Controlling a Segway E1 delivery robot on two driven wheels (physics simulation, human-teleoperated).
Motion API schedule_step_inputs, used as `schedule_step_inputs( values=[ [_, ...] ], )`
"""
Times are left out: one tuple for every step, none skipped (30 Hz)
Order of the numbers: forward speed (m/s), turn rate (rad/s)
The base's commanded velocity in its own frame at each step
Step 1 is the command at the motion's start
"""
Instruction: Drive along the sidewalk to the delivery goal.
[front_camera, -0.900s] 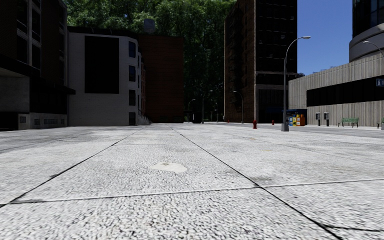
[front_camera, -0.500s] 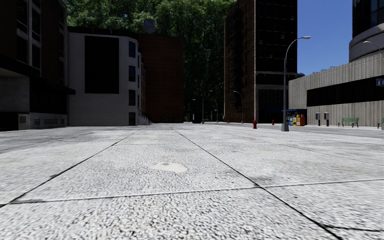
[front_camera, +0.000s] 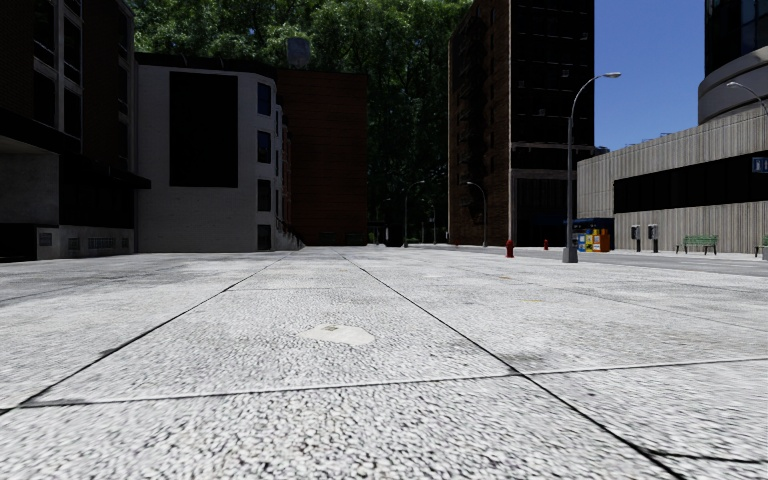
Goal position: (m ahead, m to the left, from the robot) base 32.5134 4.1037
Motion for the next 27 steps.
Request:
schedule_step_inputs(
  values=[
    [0.0, 0.0],
    [0.0, 0.0],
    [0.0, 0.0],
    [0.1, 0.0],
    [0.0, 0.0],
    [0.0, 0.0],
    [0.0, 0.0],
    [0.0, 0.0],
    [0.0, 0.0],
    [1.74, 0.0],
    [1.74, 0.0],
    [2.0, 0.0],
    [2.0, 0.0],
    [2.0, 0.0],
    [2.0, 0.0],
    [2.0, 0.0],
    [2.0, 0.0],
    [2.0, 0.0],
    [2.0, 0.0],
    [2.0, 0.0],
    [2.0, 0.0],
    [2.0, 0.0],
    [2.0, 0.0],
    [2.0, 0.0],
    [2.0, 0.0],
    [2.0, 0.0],
    [2.0, 0.0]
  ],
)
